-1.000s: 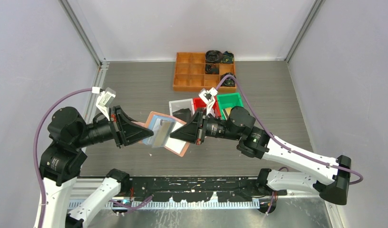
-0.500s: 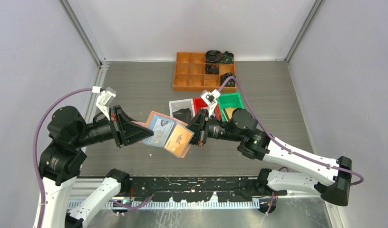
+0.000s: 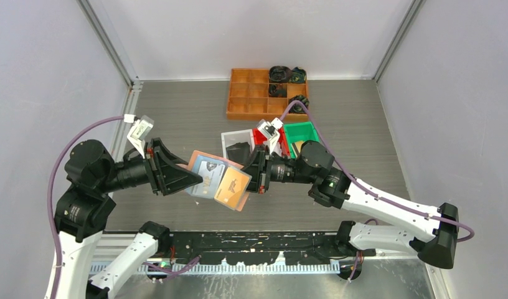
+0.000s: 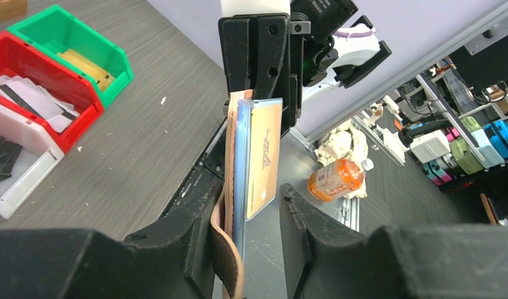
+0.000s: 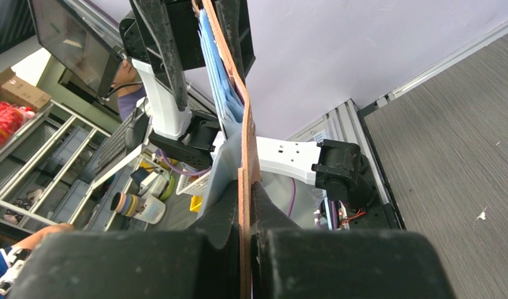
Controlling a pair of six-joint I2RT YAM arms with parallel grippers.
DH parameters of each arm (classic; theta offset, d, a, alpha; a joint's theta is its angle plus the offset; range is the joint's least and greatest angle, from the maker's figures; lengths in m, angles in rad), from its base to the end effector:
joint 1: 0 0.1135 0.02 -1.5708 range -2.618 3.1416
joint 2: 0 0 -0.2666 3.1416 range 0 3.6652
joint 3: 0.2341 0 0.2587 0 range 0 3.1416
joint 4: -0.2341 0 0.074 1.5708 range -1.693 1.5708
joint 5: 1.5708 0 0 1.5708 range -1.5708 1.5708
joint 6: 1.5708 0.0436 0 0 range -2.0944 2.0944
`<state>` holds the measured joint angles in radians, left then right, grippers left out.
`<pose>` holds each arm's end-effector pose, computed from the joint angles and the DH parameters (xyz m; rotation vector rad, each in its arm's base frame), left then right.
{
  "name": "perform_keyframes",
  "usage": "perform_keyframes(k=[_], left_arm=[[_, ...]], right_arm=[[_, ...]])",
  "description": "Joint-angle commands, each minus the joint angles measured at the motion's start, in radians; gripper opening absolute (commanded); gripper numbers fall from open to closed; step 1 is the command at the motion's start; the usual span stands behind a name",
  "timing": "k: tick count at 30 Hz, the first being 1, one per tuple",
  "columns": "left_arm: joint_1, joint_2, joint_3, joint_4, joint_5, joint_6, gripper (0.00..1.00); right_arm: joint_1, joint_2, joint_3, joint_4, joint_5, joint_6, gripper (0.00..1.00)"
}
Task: Take the credit cards out of the card holder
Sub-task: Remove the credit card from the card holder.
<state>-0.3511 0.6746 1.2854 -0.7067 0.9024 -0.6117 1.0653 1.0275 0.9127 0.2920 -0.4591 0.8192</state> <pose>0.0672 -0.0610 0.4638 0.5197 1.7780 -1.4413 0.1043 0.2284 0.3924 -0.6565 1.5731 1.8125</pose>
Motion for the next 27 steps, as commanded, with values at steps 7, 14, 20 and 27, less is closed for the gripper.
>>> perform_keyframes(k=[7,14,20,27], left_arm=[[0.003,-0.009,-0.075,0.067,0.054,-0.031,0.37],[0.003,0.008,-0.065,0.141,0.122,-0.118,0.17],[0.003,0.016,-0.050,0.162,0.150,-0.125,0.01],[0.003,0.012,0.052,0.020,-0.054,0.105,0.00]], right_arm=[[0.000,0.019,0.085,0.110,-0.064,0.024,0.01],[0.004,0.031,0.089,0.127,-0.087,0.032,0.01],[0.002,0.002,0.103,0.018,-0.029,-0.013,0.17],[-0.006,-0.153,0.122,-0.331,0.133,-0.178,0.67]])
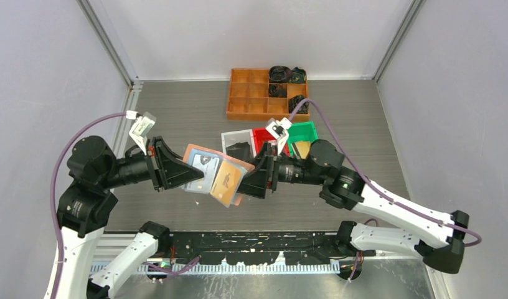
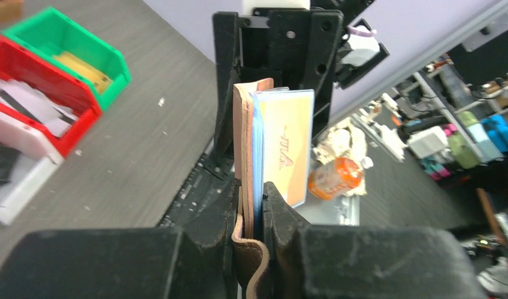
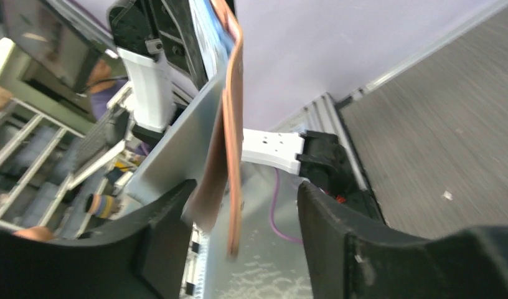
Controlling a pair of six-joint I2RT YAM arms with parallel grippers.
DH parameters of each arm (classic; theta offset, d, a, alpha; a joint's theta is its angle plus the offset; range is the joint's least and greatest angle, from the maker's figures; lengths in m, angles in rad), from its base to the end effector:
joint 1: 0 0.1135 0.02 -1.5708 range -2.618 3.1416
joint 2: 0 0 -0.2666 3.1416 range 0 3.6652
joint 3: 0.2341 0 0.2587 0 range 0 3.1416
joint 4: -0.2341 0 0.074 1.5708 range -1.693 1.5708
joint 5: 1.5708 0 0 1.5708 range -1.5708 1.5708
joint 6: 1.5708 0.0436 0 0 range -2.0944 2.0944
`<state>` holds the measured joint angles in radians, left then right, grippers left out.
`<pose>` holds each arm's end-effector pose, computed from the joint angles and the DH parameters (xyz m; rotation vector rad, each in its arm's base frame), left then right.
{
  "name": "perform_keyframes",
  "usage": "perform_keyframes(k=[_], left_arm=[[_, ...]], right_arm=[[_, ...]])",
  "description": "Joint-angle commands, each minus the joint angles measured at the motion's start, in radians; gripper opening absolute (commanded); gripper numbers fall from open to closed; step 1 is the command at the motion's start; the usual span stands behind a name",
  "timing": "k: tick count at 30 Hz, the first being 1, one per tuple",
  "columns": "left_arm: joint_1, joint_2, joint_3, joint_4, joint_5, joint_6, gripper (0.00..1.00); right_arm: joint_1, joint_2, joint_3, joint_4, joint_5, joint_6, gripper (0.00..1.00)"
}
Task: Take the credit cards out of the card holder
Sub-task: Remove the credit card from the card holder.
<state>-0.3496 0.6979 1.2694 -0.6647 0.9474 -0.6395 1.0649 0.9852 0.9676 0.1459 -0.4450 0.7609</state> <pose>0.0761 -0.0654 0.4622 0.5368 1.7862 -1.4932 0.0988 0.2170 0.4058 -0.6826 1.5974 1.7468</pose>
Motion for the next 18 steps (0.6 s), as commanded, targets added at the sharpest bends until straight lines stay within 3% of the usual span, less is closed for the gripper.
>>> perform_keyframes(k=[1,3,6,18], left_arm=[[0.001,-0.018,0.074,-0.033,-0.119,0.155,0.00],[0.001,-0.021,0.084,-0.052,-0.130,0.189,0.00],[0.001,-0.019,0.086,-0.069,-0.104,0.200,0.00],[0.001,0.007,0.042,-0.030,0.054,0.089,0.00]], right_arm=[[-0.008,-0.135,0.081,-0.243,0.152,-0.147,0.71],[-0.013,-0.179,0.113,-0.343,0.229,-0.199,0.79],[-0.013,-0.220,0.149,-0.355,0.272,-0.235,0.85],[-0.013,0.035,0.347,-0.355,-0.044,-0.333,1.00]])
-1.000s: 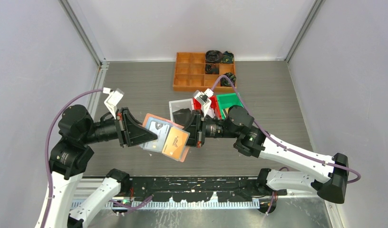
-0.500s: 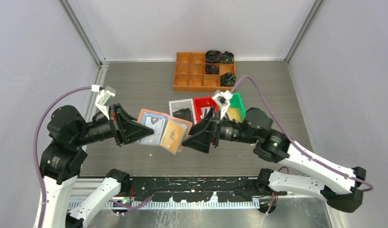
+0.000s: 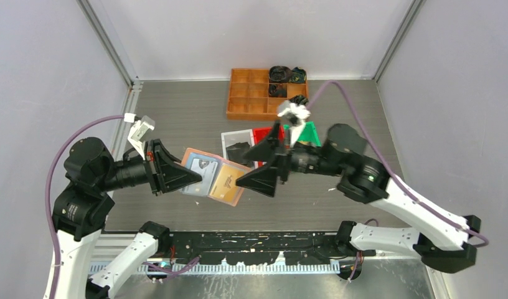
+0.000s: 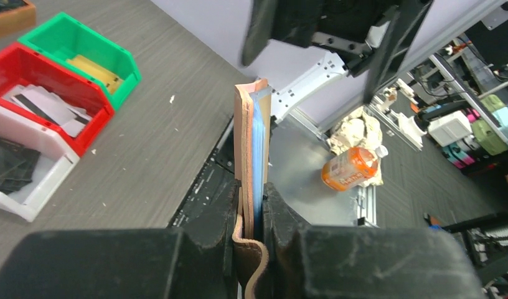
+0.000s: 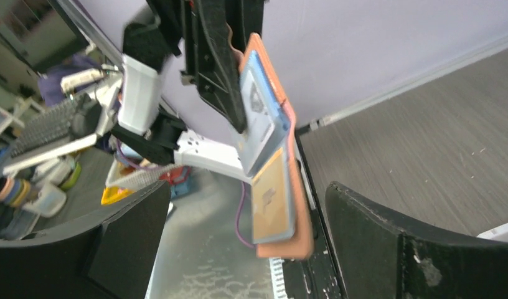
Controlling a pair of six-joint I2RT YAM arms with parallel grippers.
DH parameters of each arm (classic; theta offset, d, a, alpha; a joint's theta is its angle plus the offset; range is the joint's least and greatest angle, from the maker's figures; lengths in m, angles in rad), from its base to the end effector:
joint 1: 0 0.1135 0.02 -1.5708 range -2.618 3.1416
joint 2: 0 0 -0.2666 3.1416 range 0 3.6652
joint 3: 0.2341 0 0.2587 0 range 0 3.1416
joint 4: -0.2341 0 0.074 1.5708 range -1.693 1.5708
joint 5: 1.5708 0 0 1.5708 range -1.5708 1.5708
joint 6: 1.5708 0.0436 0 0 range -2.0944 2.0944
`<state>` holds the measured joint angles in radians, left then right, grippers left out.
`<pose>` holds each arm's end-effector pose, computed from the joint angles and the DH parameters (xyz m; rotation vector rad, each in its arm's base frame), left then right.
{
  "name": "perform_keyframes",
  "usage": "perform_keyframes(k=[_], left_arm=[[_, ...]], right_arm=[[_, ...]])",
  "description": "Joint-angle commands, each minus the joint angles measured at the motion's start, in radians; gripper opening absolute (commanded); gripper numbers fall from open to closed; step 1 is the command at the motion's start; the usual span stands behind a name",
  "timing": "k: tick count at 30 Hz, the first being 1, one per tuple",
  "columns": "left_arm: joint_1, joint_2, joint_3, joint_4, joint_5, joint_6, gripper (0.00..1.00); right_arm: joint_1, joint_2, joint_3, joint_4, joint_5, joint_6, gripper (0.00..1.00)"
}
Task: Take the credit cards out of the card holder
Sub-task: Remove the credit card from the card holder.
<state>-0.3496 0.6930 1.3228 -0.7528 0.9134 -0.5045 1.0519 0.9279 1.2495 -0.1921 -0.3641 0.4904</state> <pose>0.0660 -0.0608 0.4682 0.6039 1.7498 -1.3809 0.0826 0.1759 0.4782 -0.7689 1.4508 1.4875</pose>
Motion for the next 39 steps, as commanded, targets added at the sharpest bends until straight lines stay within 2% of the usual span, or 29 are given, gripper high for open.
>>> perform_keyframes(k=[1,8,13,17,19,22,23,25,27,29,35,37,38,39], left_arm=[[0.001,0.011,-0.019,0.064,0.100,-0.060,0.00],[0.001,0.022,-0.016,0.063,0.142,-0.080,0.00],[0.001,0.020,-0.025,0.072,0.151,-0.085,0.00],[0.001,0.021,-0.031,0.084,0.161,-0.098,0.00],[0.000,0.020,-0.035,0.085,0.163,-0.100,0.00],[0.001,0.014,-0.042,0.087,0.162,-0.100,0.00],[0.001,0.012,-0.045,0.084,0.159,-0.102,0.02],[0.001,0.007,-0.050,0.079,0.157,-0.105,0.15],[0.001,0.005,-0.066,0.087,0.158,-0.119,0.26],[0.001,0.006,-0.082,0.104,0.165,-0.144,0.29],[0.001,0.013,-0.114,0.165,0.183,-0.200,0.12],[0.001,0.015,-0.112,0.178,0.180,-0.211,0.08],[0.001,0.016,-0.113,0.182,0.181,-0.215,0.05],[0.001,0.017,-0.114,0.186,0.180,-0.218,0.02]], right_arm=[[0.001,0.112,0.076,-0.015,-0.135,-0.075,1.00],[0.001,0.204,0.122,0.032,-0.234,-0.077,0.97],[0.001,0.250,0.097,0.199,-0.340,0.033,0.82],[0.001,0.294,0.097,0.290,-0.371,0.105,0.63],[0.002,0.307,0.093,0.329,-0.379,0.134,0.51],[0.002,0.314,0.084,0.372,-0.381,0.166,0.24],[0.001,0.314,0.080,0.380,-0.378,0.175,0.17],[0.001,0.312,0.069,0.399,-0.380,0.186,0.09],[0.001,0.308,0.064,0.403,-0.380,0.189,0.06],[0.001,0.310,0.064,0.402,-0.387,0.192,0.05],[0.006,0.309,0.061,0.406,-0.402,0.195,0.07],[0.009,0.310,0.054,0.415,-0.400,0.199,0.12],[0.009,0.309,0.050,0.428,-0.400,0.206,0.17],[0.009,0.307,0.044,0.436,-0.396,0.212,0.26]])
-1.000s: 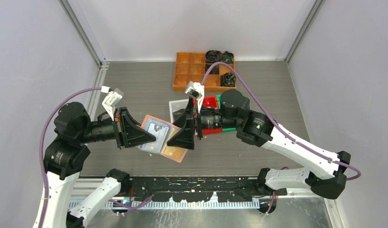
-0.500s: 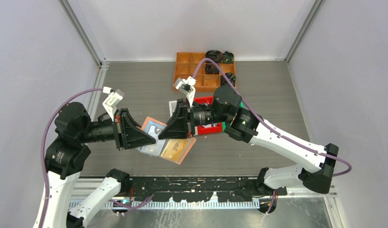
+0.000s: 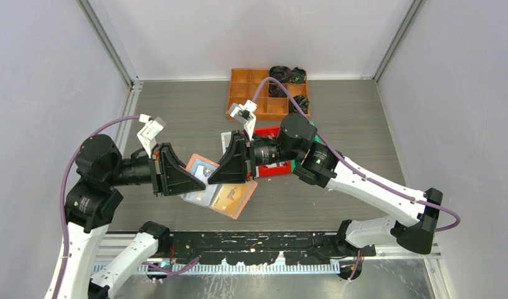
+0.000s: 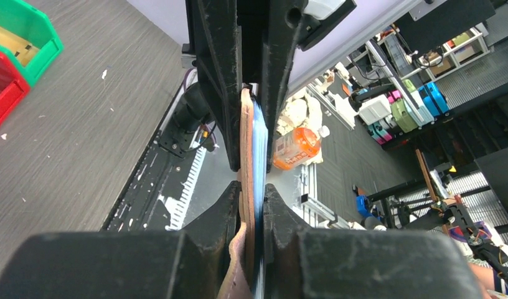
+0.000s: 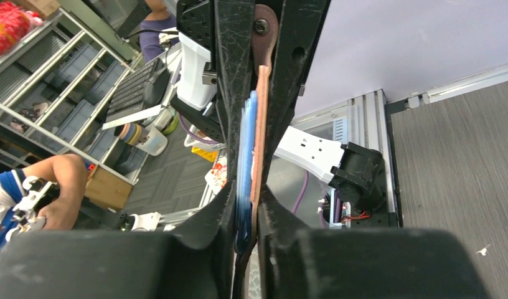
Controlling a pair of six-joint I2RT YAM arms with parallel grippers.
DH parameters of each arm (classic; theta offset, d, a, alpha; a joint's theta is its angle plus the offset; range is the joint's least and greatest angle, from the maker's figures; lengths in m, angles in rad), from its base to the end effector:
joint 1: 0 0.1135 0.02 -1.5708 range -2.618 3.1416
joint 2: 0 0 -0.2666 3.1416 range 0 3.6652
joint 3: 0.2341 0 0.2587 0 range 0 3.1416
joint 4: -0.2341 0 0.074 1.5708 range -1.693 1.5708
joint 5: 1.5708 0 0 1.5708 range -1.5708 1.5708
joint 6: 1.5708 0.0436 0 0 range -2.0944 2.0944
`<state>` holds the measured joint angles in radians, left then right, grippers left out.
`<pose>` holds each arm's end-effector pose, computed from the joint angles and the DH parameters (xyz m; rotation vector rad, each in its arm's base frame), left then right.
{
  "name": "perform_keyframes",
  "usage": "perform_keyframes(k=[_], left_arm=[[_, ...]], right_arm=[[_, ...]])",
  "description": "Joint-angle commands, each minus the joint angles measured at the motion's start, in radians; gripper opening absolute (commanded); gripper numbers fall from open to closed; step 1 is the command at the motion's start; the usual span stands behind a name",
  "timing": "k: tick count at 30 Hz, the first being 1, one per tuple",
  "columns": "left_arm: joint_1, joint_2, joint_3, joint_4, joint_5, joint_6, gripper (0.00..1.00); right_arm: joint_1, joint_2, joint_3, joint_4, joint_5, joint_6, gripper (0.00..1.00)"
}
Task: Take the credit cards out of the card holder
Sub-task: Remove the credit card from the card holder.
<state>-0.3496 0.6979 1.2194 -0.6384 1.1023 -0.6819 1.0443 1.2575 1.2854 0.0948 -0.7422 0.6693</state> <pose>0.0779 -0.0698 0.4513 0.6318 1.8197 -1.6451 0.1218 0.2682 0.4471 -1.0264 1.4937 1.8405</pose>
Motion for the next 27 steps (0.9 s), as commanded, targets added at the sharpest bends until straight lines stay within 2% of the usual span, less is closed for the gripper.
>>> perform_keyframes(k=[1,4,6,9,11,13,18,22,27], left_arm=[[0.001,0.014,-0.011,0.072,-0.008,-0.039,0.00],[0.001,0.011,-0.002,0.041,-0.037,-0.002,0.00],[0.001,0.007,0.004,0.012,-0.081,0.028,0.00],[0.001,-0.005,0.005,-0.018,-0.170,0.066,0.00],[0.001,-0.011,0.005,-0.024,-0.216,0.078,0.00],[0.002,-0.009,0.003,-0.016,-0.222,0.074,0.00],[0.001,-0.004,-0.013,-0.002,-0.215,0.037,0.00],[0.001,-0.007,-0.028,0.033,-0.199,-0.003,0.00],[0.001,-0.004,-0.018,0.034,-0.202,-0.008,0.00]], right_arm=[[0.018,-0.028,0.006,0.148,-0.007,0.030,0.40],[0.001,-0.088,0.010,0.045,0.113,-0.040,0.62],[-0.010,-0.163,0.011,-0.033,0.261,-0.094,0.68],[-0.012,-0.268,0.028,-0.146,0.514,-0.123,0.69],[-0.012,-0.321,0.024,-0.183,0.577,-0.110,0.64],[-0.012,-0.345,0.011,-0.190,0.569,-0.063,0.61],[-0.012,-0.290,-0.022,-0.193,0.429,0.071,0.58],[-0.011,-0.243,-0.088,-0.112,0.352,0.176,0.56],[-0.009,-0.212,-0.159,0.020,0.310,0.232,0.53]])
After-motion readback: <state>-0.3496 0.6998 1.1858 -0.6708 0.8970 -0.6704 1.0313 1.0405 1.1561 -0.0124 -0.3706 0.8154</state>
